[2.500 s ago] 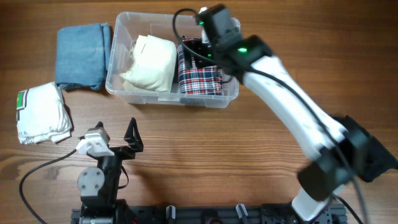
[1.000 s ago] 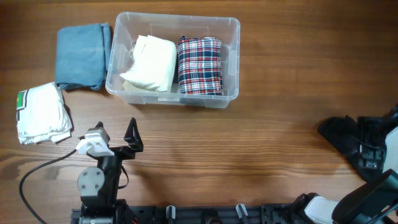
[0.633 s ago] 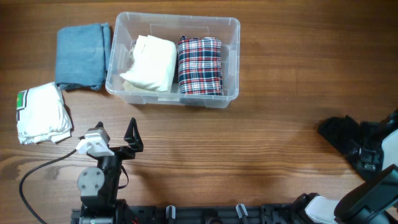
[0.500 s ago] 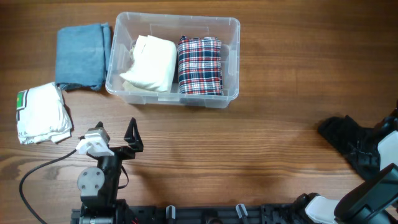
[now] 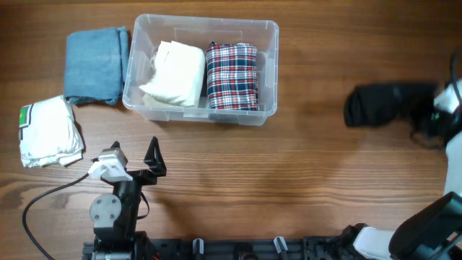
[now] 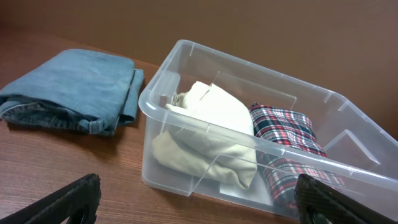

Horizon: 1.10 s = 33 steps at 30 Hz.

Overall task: Pack container
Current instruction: 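Carry the black cloth into the box's right side and release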

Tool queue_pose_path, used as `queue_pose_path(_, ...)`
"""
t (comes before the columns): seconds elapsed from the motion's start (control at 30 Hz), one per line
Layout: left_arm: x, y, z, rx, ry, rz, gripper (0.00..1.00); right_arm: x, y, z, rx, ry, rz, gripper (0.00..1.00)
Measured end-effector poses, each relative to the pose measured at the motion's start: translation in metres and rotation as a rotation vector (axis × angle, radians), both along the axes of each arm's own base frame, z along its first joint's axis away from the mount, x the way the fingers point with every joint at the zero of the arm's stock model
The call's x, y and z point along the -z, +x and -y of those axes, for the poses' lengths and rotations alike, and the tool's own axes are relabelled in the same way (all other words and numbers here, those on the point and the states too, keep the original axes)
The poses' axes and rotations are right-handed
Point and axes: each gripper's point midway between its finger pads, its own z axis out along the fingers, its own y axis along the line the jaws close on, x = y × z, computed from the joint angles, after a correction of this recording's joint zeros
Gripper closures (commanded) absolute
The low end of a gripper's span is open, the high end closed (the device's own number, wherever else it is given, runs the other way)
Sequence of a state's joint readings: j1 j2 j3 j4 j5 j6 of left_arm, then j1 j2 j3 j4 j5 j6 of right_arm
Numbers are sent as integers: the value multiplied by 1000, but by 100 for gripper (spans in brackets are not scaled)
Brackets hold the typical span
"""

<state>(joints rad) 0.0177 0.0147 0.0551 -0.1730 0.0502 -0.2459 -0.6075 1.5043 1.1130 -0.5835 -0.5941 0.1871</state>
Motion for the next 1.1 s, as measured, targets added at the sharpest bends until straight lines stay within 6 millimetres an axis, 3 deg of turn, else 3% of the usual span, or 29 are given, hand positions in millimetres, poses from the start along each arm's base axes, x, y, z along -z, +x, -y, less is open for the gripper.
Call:
queue_pose_path(0.07, 0, 0, 0, 0, 0, 0, 0, -56, 34, -38, -181, -78, 133, 96)
queue_pose_path(0.1, 0, 0, 0, 0, 0, 0, 0, -63, 38, -45, -218, -104, 154, 96)
queue_pose_path(0.13, 0, 0, 0, 0, 0, 0, 0, -104, 57, -89, -358, -145, 262, 96)
queue_pose_path(0.17, 0, 0, 0, 0, 0, 0, 0, -129, 66, -122, -454, -191, 328, 96)
queue_pose_path(0.2, 0, 0, 0, 0, 0, 0, 0, -145, 71, -148, -519, -229, 377, 95)
queue_pose_path(0.3, 0, 0, 0, 0, 0, 0, 0, -188, 75, -251, -737, -371, 568, 96)
queue_pose_path(0.37, 0, 0, 0, 0, 0, 0, 0, -190, 66, -298, -827, -436, 619, 96)
queue_pose_path(0.43, 0, 0, 0, 0, 0, 0, 0, -183, 62, -333, -903, -511, 643, 96)
queue_pose_path(0.53, 0, 0, 0, 0, 0, 0, 0, -139, 73, -359, -989, -616, 581, 96)
queue_pose_path(0.63, 0, 0, 0, 0, 0, 0, 0, -73, 94, -363, -1030, -651, 440, 96)
queue_pose_path(0.73, 0, 0, 0, 0, 0, 0, 0, -28, 101, -361, -1052, -653, 326, 96)
queue_pose_path(0.97, 0, 0, 0, 0, 0, 0, 0, 4, 94, -357, -1085, -638, 222, 96)
queue_pose_path(1.0, 0, 0, 0, 0, 0, 0, 0, 8, 93, -357, -1089, -636, 209, 76)
queue_pose_path(1.07, 0, 0, 0, 0, 0, 0, 0, 17, 94, -357, -1092, -631, 191, 27)
queue_pose_path(1.1, 0, 0, 0, 0, 0, 0, 0, 19, 94, -357, -1090, -628, 186, 19)
